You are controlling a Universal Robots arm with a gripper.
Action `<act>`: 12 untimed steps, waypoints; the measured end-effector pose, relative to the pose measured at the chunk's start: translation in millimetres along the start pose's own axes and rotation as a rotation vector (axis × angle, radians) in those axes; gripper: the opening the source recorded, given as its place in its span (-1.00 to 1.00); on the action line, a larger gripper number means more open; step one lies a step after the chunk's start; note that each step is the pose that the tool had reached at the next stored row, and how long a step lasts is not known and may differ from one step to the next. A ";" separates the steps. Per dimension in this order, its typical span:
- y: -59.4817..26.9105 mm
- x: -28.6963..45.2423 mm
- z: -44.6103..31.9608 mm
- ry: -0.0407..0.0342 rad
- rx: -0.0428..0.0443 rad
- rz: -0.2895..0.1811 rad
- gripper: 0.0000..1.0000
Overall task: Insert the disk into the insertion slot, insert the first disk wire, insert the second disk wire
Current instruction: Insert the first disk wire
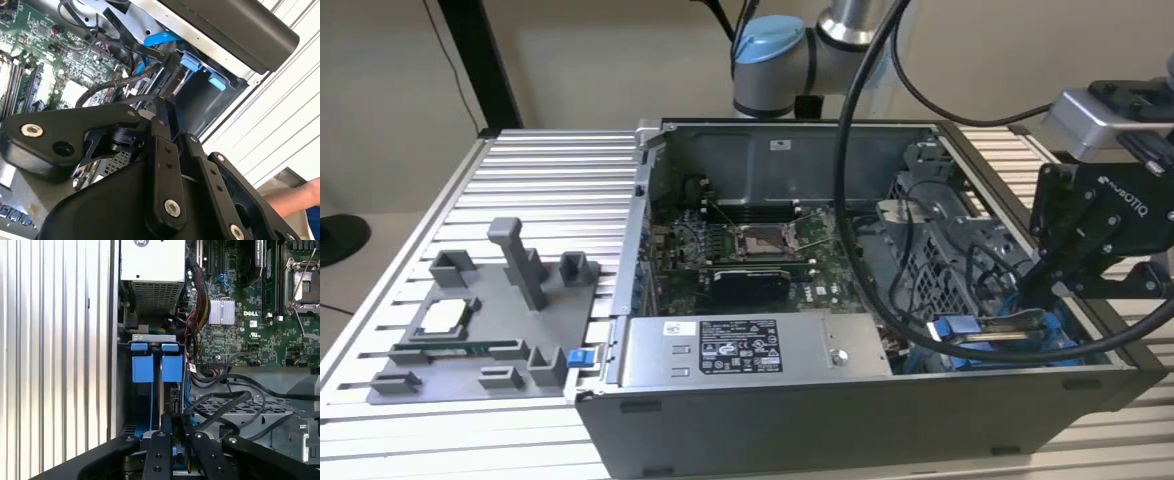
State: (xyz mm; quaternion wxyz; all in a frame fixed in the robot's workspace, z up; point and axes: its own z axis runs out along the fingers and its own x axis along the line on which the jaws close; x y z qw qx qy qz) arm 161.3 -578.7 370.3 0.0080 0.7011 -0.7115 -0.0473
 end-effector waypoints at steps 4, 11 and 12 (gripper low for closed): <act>0.0 0.0 0.0 0.0002 0.0000 0.000 -1.00; -0.1 0.1 0.2 0.0000 -0.0001 0.000 -1.00; -0.1 0.6 0.3 -0.0002 -0.0001 0.000 -1.00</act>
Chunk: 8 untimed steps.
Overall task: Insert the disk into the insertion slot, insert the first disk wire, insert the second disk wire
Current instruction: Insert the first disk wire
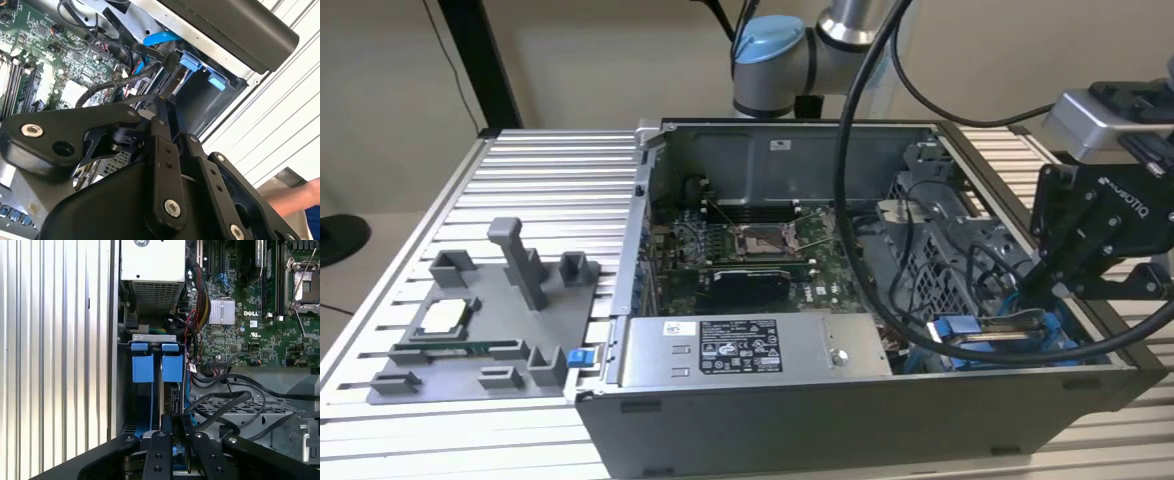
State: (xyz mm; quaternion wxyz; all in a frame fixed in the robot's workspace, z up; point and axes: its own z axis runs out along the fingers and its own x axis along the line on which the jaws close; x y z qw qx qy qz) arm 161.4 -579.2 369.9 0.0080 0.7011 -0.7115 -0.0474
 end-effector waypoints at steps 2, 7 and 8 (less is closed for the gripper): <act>-0.2 3.6 -0.1 0.0000 -0.0007 0.000 -1.00; -1.8 8.2 4.5 -0.0033 -0.0027 0.003 -1.00; -1.9 8.3 5.8 -0.0040 -0.0025 0.005 -1.00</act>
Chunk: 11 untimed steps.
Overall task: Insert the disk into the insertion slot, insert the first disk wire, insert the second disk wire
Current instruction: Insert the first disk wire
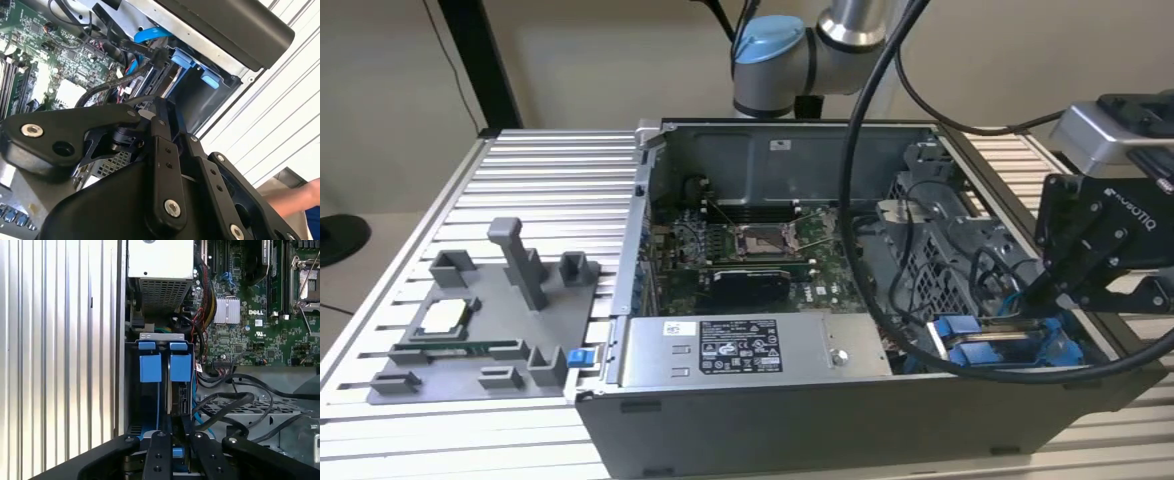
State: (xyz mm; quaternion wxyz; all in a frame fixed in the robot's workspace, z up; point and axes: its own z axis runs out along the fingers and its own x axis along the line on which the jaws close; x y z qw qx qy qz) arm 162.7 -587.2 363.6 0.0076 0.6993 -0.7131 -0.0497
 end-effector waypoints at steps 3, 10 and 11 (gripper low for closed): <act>-0.7 -0.1 2.2 -0.0046 0.0002 0.003 -1.00; -3.0 -6.2 9.8 -0.0190 0.0002 0.010 -1.00; -3.3 -7.8 10.7 -0.0200 0.0002 0.010 -1.00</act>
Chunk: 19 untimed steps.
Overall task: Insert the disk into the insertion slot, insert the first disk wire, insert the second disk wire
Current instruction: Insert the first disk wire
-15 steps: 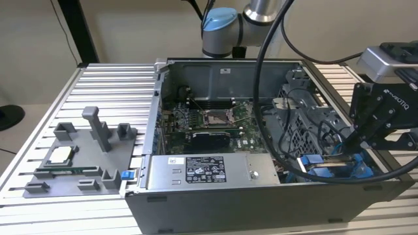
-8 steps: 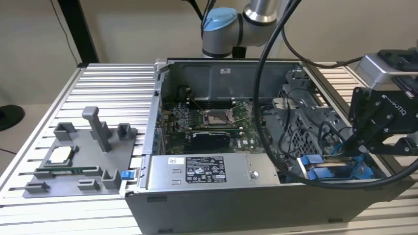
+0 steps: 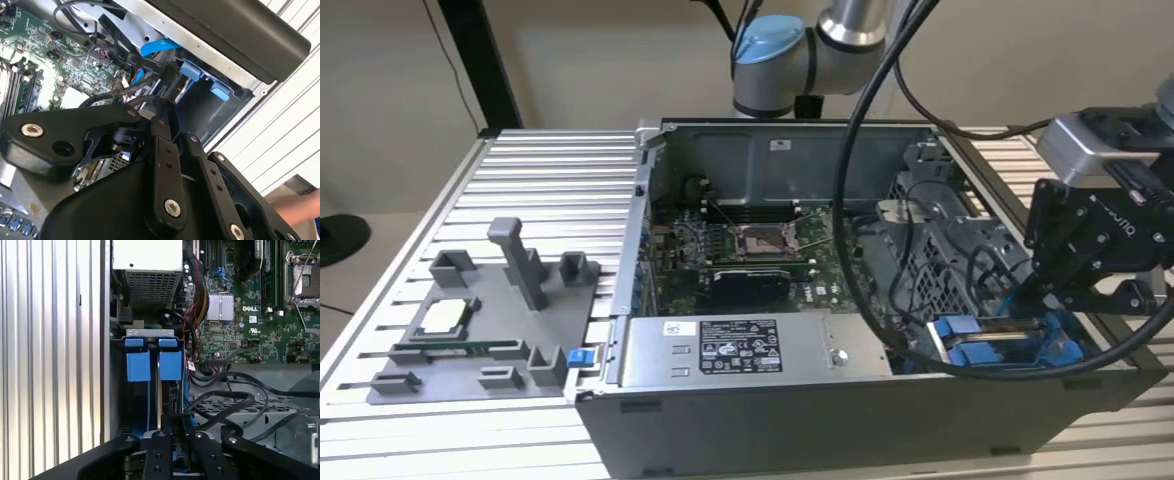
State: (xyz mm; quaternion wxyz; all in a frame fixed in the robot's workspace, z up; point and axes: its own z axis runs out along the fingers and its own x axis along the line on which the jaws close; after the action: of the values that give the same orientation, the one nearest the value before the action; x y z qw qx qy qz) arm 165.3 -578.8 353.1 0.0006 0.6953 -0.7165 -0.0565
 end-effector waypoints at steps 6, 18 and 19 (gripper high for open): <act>-6.6 -4.0 3.4 -0.0011 -0.0002 -0.002 -1.00; -7.3 -2.9 8.6 -0.0008 0.0000 -0.005 -1.00; -7.3 -2.8 9.3 -0.0007 0.0010 -0.005 -1.00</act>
State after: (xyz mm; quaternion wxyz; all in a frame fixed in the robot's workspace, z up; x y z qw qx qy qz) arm 172.0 -575.5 343.5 -0.0002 0.6972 -0.7147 -0.0564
